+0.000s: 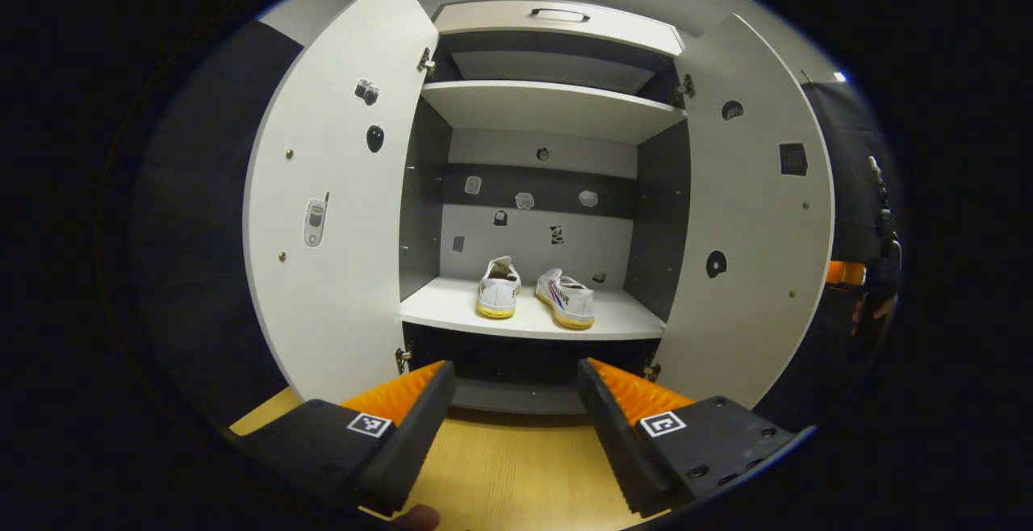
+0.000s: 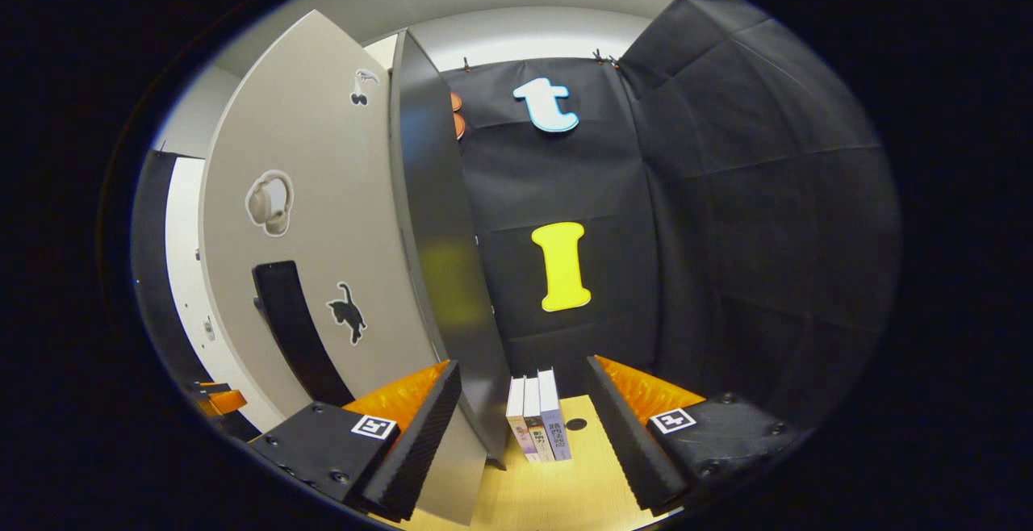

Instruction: Grab one shoe with the right hand and put it into the shoe cabinet, grab the other shoe with the left hand and put it into the shoe cabinet; then close the right door with the right hand and the left door with the left hand.

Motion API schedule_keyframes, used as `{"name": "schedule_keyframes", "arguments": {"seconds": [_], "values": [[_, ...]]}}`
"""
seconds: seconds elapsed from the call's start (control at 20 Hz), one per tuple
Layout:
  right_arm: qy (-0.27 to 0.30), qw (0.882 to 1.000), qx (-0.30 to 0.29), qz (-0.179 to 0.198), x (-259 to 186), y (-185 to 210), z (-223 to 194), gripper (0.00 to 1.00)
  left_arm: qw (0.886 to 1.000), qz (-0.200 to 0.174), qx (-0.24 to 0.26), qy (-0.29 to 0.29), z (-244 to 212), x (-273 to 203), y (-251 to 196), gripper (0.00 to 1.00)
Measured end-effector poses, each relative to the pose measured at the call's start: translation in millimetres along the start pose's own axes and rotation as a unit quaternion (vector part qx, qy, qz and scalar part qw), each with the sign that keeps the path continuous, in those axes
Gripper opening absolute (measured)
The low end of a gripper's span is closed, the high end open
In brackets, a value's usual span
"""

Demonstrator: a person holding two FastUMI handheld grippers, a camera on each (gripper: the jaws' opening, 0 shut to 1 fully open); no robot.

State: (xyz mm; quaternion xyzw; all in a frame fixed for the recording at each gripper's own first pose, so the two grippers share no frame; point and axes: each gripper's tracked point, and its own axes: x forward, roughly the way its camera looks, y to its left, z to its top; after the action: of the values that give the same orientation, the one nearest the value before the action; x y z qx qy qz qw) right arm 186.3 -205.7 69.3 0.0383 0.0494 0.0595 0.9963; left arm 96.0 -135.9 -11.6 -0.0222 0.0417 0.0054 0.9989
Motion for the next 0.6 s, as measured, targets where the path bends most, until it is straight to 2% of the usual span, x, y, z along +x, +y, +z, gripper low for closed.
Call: {"name": "schedule_keyframes", "arguments": {"seconds": [0.4, 0.6], "values": [[0.022, 0.998, 0.008, 0.057, 4, 48, -3, 0.98, 1.0, 0.006, -0.014, 0.018, -13, -8, 15, 0.95], [0.006, 1.0, -0.024, 0.014, 0, 43, 2, 0.97, 1.0, 0.005, -0.018, 0.024, -18, -11, 39, 0.96]]}}
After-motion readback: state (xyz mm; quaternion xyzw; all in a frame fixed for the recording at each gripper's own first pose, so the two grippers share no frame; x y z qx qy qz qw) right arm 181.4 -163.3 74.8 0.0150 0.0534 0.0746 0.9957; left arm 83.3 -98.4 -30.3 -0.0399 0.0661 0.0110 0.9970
